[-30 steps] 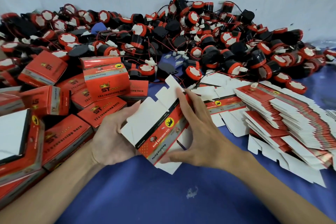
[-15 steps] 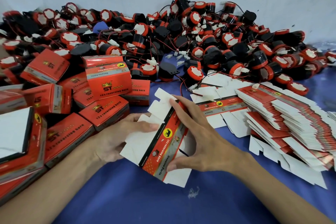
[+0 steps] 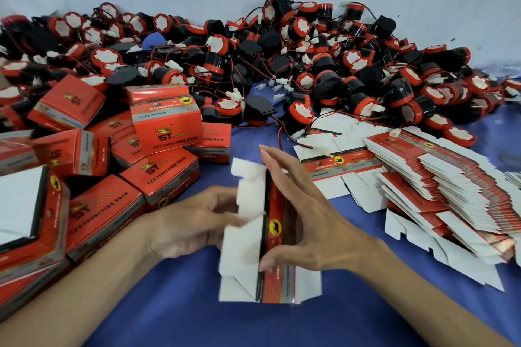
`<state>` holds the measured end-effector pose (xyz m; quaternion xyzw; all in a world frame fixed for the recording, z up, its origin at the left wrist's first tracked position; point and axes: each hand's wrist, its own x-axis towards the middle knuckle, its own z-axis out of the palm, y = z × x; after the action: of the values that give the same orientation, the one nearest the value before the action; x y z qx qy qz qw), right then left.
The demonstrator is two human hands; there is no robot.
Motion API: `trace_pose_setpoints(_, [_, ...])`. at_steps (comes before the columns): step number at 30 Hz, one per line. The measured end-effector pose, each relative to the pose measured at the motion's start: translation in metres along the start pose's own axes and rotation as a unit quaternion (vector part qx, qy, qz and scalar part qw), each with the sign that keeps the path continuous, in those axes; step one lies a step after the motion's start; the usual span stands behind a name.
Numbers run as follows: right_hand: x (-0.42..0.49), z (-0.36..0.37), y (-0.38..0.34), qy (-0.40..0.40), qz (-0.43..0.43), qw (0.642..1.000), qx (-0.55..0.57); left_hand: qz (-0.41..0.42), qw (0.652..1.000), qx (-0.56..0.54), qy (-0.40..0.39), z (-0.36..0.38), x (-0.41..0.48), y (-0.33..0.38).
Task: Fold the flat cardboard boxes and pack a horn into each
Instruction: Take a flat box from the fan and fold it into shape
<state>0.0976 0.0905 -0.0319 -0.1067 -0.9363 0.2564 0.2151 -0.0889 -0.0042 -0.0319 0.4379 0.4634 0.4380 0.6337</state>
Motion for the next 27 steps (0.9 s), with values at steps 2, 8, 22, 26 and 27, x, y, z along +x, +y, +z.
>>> trace_pose_setpoints(2, [-0.001, -0.002, 0.000, -0.002, -0.002, 0.999, -0.050, 0.015, 0.997, 0.053, -0.045, 0.008, 0.002, 0.003])
trace_pose_setpoints(8, [0.003, -0.017, -0.017, 0.057, -0.049, 0.981, -0.178, 0.122, 0.978, 0.151, 0.068, 0.012, 0.008, 0.002])
trace_pose_setpoints(22, [0.011, -0.026, -0.028, 0.294, 0.017, 0.952, -0.078, 0.355, 0.896, -0.028, 0.265, 0.022, 0.017, 0.011])
trace_pose_setpoints(26, [0.012, -0.023, -0.032, 0.329, 0.056, 0.941, 0.057, 0.365, 0.892, 0.075, 0.254, 0.040, 0.020, 0.004])
trace_pose_setpoints(27, [0.011, -0.021, -0.033, 0.330, 0.042, 0.941, 0.064, 0.377, 0.886, 0.106, 0.247, 0.042, 0.017, 0.001])
